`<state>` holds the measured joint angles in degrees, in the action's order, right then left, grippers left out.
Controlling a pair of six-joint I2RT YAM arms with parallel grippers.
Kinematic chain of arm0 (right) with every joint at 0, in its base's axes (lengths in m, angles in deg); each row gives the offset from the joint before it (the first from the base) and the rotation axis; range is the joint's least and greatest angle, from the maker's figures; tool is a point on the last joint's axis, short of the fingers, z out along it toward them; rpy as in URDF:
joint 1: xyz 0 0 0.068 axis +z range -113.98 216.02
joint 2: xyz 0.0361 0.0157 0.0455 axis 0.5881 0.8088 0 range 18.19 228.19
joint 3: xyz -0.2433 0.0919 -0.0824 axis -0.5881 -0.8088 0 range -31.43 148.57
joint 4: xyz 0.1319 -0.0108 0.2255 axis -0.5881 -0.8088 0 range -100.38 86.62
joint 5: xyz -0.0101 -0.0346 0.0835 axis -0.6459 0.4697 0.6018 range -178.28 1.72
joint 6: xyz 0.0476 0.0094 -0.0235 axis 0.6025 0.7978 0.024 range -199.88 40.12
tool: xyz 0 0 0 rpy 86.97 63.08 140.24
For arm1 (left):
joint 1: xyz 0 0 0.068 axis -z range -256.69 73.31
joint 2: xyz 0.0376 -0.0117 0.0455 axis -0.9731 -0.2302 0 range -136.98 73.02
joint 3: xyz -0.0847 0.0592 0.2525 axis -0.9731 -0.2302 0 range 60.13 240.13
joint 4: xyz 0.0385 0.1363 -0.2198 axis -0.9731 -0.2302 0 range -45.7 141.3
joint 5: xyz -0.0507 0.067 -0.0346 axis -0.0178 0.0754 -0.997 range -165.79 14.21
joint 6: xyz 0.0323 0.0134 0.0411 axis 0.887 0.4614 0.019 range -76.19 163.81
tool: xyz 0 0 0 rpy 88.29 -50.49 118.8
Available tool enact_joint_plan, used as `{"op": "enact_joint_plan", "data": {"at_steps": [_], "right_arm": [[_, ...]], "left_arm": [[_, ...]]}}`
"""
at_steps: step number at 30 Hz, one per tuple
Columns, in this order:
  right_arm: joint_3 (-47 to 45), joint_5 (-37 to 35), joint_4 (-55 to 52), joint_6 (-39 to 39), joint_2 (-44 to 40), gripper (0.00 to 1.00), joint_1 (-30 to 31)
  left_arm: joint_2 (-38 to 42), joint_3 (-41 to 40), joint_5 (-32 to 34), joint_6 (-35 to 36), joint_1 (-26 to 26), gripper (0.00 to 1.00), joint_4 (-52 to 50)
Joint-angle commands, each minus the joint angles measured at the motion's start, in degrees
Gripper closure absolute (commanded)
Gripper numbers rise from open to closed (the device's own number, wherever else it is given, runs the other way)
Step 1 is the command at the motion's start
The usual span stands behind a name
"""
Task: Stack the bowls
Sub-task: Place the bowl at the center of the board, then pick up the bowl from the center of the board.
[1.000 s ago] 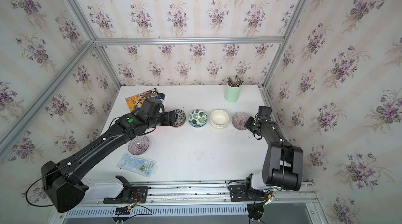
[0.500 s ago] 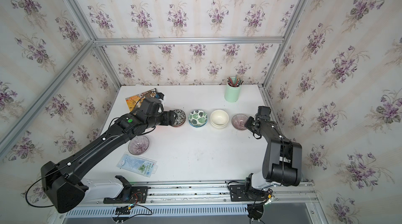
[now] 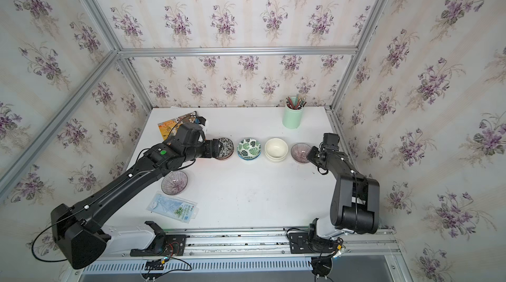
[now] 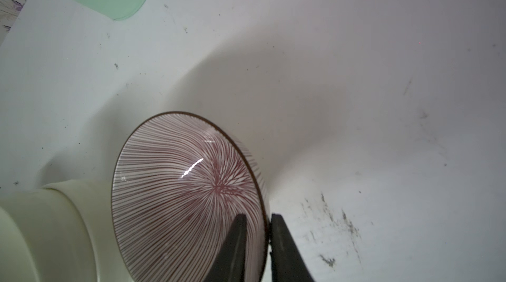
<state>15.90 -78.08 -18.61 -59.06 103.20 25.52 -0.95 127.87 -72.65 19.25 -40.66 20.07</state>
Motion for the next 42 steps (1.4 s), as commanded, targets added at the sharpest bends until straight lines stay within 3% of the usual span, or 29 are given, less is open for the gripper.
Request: {"op": "enact_joint_plan", "data": {"at_steps": [1, 7, 13, 19, 26, 34, 39, 42], "right_arm": [[1.0, -1.4, -1.0, -0.4, -1.8, 0.73, 0.2], [5.4, -7.1, -5.6, -1.1, -6.0, 0.66, 4.5], [13.0, -12.0, -8.8, -1.4, -7.7, 0.62, 16.8], [17.2, -12.2, -7.6, -0.8, -5.9, 0.61, 24.2], [18.3, -12.0, -6.8, -1.8, -3.6, 0.59, 27.4], [17.7, -11.4, -6.5, -2.6, -3.1, 0.58, 27.6], [18.0, -11.0, -6.6, -2.8, -2.9, 0.59, 27.7], [18.0, -11.0, -6.5, -2.8, -2.6, 0.59, 27.8]], "left_arm": [[0.2, -0.1, 0.1, -0.1, -0.2, 0.17, 0.6], [0.4, 0.1, 4.5, -1.0, -2.2, 0.17, -3.0], [3.2, -3.8, 14.8, -5.0, -5.1, 0.22, -14.4], [2.9, -10.0, 22.0, -13.1, -6.4, 0.36, -21.4], [-2.0, -14.1, 16.1, -15.0, -7.5, 0.40, -14.9], [-10.8, -16.1, 14.4, -17.6, -7.4, 0.46, -12.9], [-13.8, -16.8, 12.2, -18.2, -7.4, 0.61, -11.0], [-13.7, -16.9, 11.3, -17.9, -7.4, 0.83, -10.7]]}}
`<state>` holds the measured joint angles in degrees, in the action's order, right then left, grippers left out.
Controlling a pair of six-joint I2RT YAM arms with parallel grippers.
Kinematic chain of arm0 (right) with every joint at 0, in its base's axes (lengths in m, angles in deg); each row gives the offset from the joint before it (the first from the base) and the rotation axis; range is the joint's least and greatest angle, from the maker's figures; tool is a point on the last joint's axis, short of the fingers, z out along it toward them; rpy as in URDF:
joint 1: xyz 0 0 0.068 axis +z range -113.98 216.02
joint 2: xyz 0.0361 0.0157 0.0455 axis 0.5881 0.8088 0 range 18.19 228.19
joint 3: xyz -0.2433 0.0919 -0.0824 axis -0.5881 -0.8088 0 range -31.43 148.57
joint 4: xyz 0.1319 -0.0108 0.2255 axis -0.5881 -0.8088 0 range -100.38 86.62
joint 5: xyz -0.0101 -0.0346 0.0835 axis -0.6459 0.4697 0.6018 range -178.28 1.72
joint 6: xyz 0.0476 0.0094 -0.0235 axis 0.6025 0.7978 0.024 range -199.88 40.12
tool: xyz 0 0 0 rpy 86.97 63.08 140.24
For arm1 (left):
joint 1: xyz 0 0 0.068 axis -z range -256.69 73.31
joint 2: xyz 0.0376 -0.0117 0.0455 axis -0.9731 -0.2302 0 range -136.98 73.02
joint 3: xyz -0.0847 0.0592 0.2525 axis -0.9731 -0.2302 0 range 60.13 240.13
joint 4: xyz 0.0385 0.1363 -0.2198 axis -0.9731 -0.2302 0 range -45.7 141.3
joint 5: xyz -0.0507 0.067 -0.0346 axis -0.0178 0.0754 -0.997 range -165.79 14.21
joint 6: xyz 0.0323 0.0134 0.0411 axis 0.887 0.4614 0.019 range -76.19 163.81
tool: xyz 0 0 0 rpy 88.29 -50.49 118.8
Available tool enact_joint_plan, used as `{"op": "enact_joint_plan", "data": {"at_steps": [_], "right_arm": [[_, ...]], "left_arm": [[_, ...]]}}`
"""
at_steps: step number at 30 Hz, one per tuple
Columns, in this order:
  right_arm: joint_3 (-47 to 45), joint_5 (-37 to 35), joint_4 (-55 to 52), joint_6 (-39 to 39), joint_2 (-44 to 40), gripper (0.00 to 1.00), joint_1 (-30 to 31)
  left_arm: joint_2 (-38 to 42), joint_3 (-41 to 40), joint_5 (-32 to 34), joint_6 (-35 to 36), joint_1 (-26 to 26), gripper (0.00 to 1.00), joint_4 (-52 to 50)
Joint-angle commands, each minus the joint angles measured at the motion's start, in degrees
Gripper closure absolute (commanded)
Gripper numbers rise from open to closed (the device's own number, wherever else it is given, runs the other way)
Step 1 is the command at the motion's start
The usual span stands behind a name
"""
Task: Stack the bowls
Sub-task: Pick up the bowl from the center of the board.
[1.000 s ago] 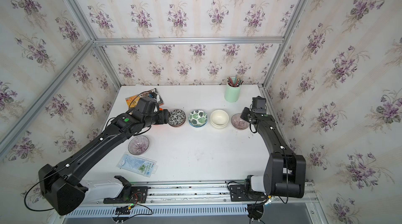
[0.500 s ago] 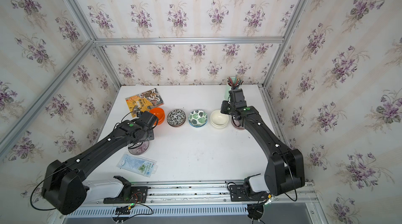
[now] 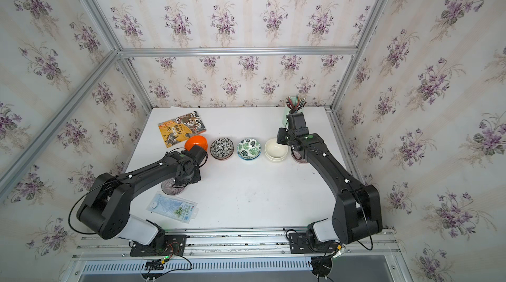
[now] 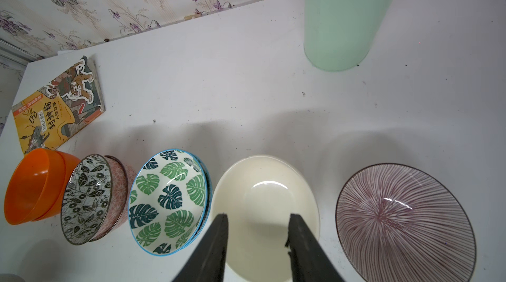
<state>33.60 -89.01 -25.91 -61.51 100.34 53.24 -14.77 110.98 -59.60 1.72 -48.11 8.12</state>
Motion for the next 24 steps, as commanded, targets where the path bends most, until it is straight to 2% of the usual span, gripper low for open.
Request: {"op": "enact_joint_plan", "data": {"at_steps": [1, 5, 7, 9, 12, 14, 17, 22, 24], "right_arm": [[0.2, -0.2, 0.9, -0.4, 0.3, 0.59, 0.1], [0.3, -0.1, 1.0, -0.6, 1.0, 0.58, 0.1], [0.9, 0.1, 1.0, -0.9, 1.3, 0.58, 0.0], [2.4, 0.8, 0.8, -1.6, 2.0, 0.58, -0.4], [5.6, 3.8, 0.0, -2.3, 3.7, 0.58, -2.8], [8.0, 8.0, -0.4, -3.1, 4.9, 0.58, -4.7], [13.1, 12.5, -3.7, -5.9, 7.8, 0.57, -5.3], [16.6, 21.9, -6.1, -8.4, 10.1, 0.56, -5.2], [17.1, 25.6, -6.2, -8.8, 10.6, 0.56, -4.6]], "left_arm": [[0.7, 0.0, -2.1, 0.3, 0.1, 0.90, 1.4], [3.9, 2.1, -5.0, 6.3, 0.9, 0.97, 0.6], [5.5, 4.5, -8.0, 13.0, 2.4, 1.00, 0.2], [5.9, 8.4, -9.8, 21.2, 5.9, 1.00, -1.7], [5.6, 14.1, -7.0, 33.7, 13.7, 0.97, -4.2], [6.2, 15.0, -4.3, 44.2, 18.5, 0.93, -2.4], [9.4, 12.7, -6.4, 61.0, 21.7, 0.96, 4.9], [14.8, 6.3, -20.6, 91.0, 21.8, 1.00, 16.9], [15.4, 5.5, -26.1, 102.6, 21.7, 1.00, 16.5]]}}
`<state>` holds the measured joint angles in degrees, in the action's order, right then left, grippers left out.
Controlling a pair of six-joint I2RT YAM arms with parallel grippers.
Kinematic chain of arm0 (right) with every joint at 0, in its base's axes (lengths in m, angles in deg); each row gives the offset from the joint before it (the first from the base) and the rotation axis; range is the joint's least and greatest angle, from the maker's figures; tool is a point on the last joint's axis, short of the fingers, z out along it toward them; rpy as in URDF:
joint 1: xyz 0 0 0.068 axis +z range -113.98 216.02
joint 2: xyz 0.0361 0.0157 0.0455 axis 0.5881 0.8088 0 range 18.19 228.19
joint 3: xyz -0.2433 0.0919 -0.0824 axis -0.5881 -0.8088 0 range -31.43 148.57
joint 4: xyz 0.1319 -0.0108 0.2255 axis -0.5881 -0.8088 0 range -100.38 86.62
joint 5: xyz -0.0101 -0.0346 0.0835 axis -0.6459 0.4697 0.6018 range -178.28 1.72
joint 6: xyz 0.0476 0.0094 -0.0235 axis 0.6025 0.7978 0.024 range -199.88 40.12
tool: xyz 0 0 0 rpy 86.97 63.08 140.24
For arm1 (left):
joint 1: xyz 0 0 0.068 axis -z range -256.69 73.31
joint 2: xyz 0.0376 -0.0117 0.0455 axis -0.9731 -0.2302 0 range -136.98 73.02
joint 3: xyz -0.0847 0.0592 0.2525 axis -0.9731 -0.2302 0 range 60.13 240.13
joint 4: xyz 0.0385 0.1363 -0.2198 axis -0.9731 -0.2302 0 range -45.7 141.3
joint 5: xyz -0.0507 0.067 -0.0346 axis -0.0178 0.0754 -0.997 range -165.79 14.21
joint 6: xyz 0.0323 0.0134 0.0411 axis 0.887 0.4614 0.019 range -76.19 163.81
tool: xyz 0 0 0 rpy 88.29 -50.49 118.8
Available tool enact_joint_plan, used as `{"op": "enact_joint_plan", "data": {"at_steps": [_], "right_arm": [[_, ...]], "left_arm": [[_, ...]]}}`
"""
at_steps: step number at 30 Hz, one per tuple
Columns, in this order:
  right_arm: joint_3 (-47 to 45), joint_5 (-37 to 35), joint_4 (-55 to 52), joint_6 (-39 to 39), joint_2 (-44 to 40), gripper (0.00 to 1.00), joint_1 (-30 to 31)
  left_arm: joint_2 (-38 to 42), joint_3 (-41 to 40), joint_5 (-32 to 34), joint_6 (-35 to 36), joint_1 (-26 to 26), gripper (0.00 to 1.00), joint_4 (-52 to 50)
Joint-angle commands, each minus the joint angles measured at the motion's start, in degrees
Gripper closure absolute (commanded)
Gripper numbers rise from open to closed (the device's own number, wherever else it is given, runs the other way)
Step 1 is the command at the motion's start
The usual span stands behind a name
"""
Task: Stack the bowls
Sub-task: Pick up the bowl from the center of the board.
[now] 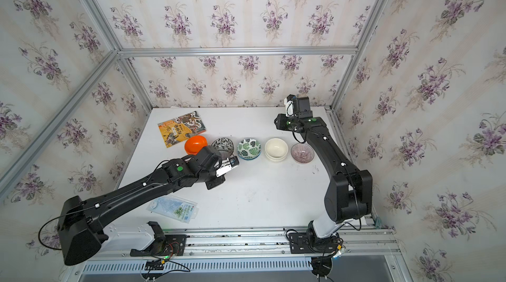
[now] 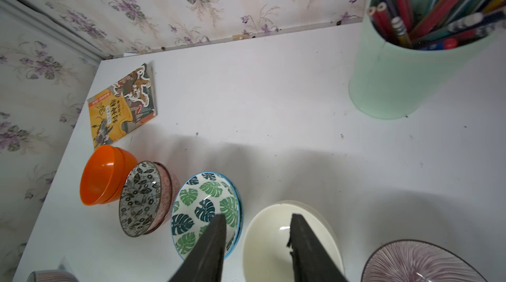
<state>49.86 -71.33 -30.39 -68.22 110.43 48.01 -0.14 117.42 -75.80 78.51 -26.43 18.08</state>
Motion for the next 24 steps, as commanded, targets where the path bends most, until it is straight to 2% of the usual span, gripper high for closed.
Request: {"op": "enact_joint_plan", "data": {"at_steps": [1, 3, 7, 19, 24], "right_arm": [[1.1, 8.8, -1.9, -2.7, 0.7, 0.56, 1.5], [2.4, 9.5, -3.5, -5.0, 1.0, 0.56, 4.9], [3.0, 10.4, -5.1, -7.6, 0.6, 0.56, 10.0], [0.7, -0.2, -11.1, -11.5, -0.4, 0.55, 21.0], [-0.6, -2.3, -11.2, -11.4, 0.9, 0.55, 23.2]], "left_arm": [[0.3, -0.3, -11.4, 30.0, 0.1, 1.00, 5.5], [-2.0, 1.7, -11.6, 35.9, 0.0, 1.00, 3.3], [-7.2, 5.6, -8.4, 41.1, -0.6, 1.00, -0.7], [-13.9, 10.2, -7.4, 45.2, -3.8, 1.00, -2.7], [-14.9, 11.2, -7.3, 45.5, -3.9, 1.00, -2.3]]}}
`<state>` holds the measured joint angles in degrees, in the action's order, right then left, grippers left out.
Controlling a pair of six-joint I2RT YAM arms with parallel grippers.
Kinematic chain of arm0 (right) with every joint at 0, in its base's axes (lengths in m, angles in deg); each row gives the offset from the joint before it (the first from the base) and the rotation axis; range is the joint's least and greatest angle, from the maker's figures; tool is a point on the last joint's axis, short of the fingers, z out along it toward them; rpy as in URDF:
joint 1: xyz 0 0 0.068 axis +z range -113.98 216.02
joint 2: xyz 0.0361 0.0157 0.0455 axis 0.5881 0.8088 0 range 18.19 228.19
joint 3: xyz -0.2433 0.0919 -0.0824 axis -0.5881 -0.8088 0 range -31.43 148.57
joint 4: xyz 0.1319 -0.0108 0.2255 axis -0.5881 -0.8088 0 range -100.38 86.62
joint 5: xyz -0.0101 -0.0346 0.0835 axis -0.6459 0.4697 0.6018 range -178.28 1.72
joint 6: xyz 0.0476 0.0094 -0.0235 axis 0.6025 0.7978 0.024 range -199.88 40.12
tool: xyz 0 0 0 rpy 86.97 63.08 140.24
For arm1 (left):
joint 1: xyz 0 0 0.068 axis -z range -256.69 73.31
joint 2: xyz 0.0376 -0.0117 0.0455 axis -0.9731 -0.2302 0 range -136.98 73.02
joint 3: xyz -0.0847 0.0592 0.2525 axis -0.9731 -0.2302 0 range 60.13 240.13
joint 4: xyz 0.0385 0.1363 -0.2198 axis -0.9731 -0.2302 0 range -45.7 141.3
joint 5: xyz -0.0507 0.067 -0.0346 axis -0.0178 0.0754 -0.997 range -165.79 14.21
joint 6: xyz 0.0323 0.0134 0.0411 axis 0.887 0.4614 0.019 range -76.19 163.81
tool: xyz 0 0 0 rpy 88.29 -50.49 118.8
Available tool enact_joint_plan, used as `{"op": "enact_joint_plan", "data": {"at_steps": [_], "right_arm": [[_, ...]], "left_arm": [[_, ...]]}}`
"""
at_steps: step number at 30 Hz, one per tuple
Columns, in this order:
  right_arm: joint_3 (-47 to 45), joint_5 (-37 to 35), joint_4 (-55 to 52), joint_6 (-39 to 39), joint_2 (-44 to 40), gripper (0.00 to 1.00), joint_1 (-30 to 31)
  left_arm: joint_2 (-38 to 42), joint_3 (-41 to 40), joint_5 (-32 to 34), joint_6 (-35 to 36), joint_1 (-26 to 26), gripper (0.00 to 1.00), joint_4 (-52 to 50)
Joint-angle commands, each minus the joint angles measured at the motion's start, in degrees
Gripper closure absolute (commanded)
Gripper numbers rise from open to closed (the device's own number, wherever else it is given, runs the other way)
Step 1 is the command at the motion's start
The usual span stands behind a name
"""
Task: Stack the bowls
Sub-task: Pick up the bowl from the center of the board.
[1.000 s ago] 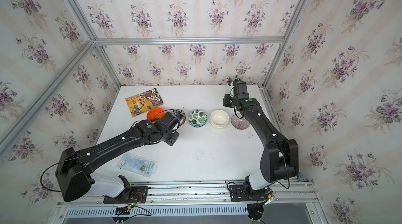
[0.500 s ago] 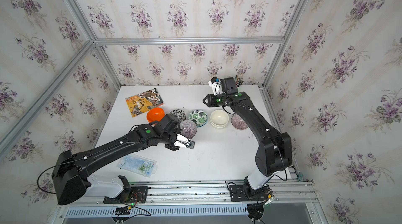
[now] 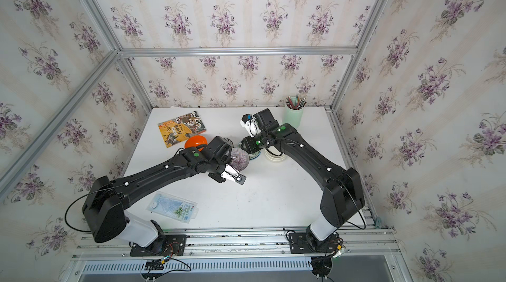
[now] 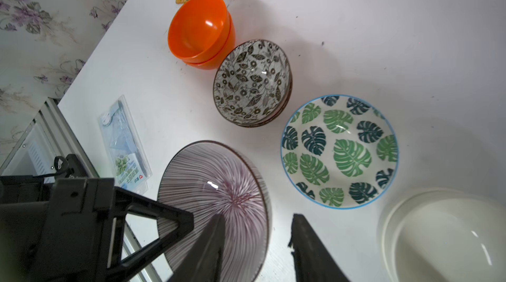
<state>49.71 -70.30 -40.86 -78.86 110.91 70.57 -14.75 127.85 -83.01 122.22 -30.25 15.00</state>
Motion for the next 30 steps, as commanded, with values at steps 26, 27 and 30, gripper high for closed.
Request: {"op": "enact_joint_plan", "data": {"at_steps": [26, 27, 30], "right_arm": [[3.2, -7.1, 1.0, 3.7, 6.4, 0.96, 1.3], [3.9, -6.9, 0.8, 4.1, 7.0, 0.97, 0.7], [5.6, -5.7, 1.3, 5.2, 8.0, 0.97, -1.1]], "left_arm": [[5.6, -2.4, 0.9, -13.4, 0.0, 0.03, 22.4], [6.2, -2.2, -0.7, -14.7, -0.1, 0.04, 22.5], [11.4, -2.8, -5.1, -18.7, -0.2, 0.03, 24.3]]}}
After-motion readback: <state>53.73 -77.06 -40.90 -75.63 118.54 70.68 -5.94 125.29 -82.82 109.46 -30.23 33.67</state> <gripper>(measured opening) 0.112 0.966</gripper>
